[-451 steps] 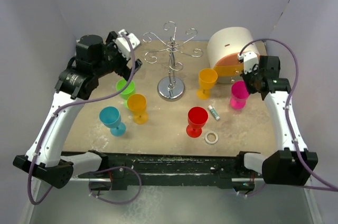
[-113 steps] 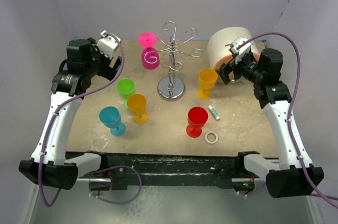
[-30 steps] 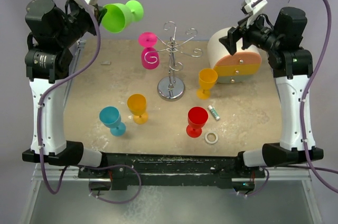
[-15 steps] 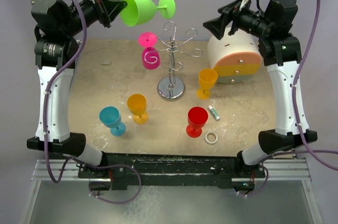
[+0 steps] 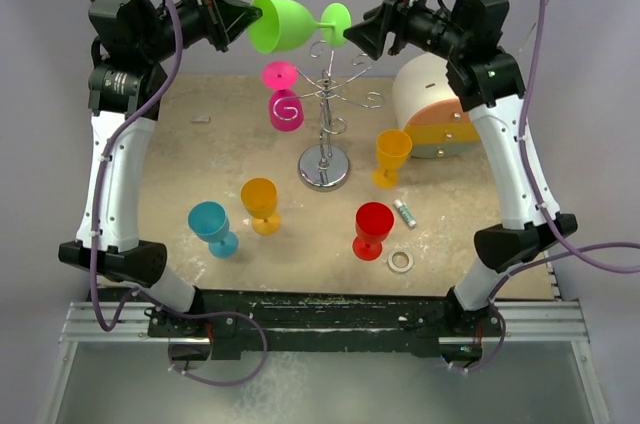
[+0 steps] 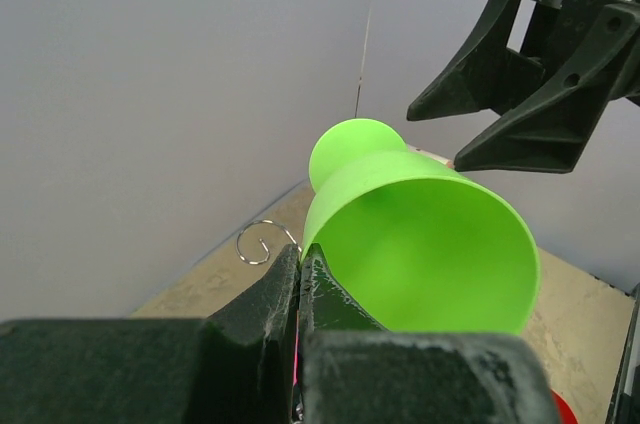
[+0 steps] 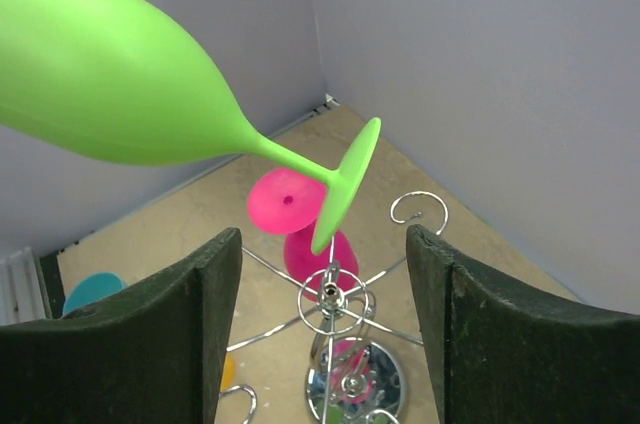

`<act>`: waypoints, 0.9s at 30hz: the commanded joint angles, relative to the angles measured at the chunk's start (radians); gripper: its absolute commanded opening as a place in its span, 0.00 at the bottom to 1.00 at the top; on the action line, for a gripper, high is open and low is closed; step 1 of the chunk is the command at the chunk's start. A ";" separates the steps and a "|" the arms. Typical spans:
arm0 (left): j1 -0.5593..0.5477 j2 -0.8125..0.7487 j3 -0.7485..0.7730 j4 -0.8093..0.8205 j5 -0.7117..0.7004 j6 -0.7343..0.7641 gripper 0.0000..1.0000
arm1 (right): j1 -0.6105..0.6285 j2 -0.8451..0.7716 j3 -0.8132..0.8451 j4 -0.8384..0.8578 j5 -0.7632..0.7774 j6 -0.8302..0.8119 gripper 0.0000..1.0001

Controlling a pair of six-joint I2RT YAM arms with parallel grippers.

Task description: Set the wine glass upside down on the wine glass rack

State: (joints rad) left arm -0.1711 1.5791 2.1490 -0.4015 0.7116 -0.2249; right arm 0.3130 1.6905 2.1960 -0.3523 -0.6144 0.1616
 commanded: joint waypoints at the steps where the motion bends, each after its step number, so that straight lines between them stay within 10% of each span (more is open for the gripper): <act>1: -0.006 -0.030 0.013 0.067 0.016 0.009 0.00 | 0.019 0.003 0.045 0.071 0.068 0.085 0.65; 27: -0.054 -0.002 0.048 0.055 -0.008 0.094 0.00 | 0.073 0.015 -0.013 0.071 0.202 0.121 0.27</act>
State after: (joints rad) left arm -0.2123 1.5791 2.1517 -0.3965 0.7101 -0.1604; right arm 0.3763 1.7214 2.1941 -0.3298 -0.4427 0.2630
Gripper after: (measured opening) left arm 0.009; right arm 0.270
